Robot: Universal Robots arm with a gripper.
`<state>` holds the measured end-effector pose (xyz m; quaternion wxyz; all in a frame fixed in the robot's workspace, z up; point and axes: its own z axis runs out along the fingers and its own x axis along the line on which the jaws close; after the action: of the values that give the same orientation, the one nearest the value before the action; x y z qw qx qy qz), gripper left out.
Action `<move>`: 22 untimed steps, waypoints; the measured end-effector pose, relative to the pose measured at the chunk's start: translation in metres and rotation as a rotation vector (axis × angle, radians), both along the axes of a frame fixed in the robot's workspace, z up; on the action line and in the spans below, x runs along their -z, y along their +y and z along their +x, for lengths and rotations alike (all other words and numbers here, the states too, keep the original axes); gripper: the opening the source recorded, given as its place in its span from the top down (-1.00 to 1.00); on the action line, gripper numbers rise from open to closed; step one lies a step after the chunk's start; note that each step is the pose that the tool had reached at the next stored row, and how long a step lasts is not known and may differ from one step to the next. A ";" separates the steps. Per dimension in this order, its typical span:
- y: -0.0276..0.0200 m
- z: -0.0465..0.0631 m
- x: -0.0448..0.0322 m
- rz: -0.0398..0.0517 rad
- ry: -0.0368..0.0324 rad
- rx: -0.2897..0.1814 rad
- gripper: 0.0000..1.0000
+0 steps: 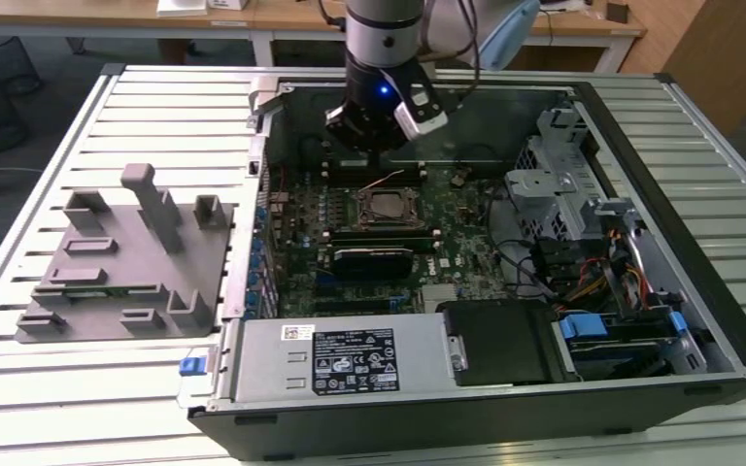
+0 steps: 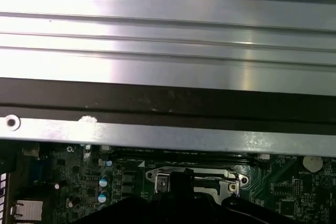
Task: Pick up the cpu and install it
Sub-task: 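Install the first cpu locking lever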
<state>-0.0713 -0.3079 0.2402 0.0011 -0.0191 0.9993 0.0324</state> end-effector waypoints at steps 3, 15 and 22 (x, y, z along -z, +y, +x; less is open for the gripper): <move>0.0003 0.003 0.0017 -0.0001 0.0001 0.000 0.79; 0.0026 0.011 0.0085 -0.0001 0.0000 0.000 0.79; 0.0043 0.016 0.0142 -0.0003 0.0000 0.000 0.79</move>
<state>-0.0555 -0.3036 0.2260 0.0011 -0.0191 0.9993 0.0322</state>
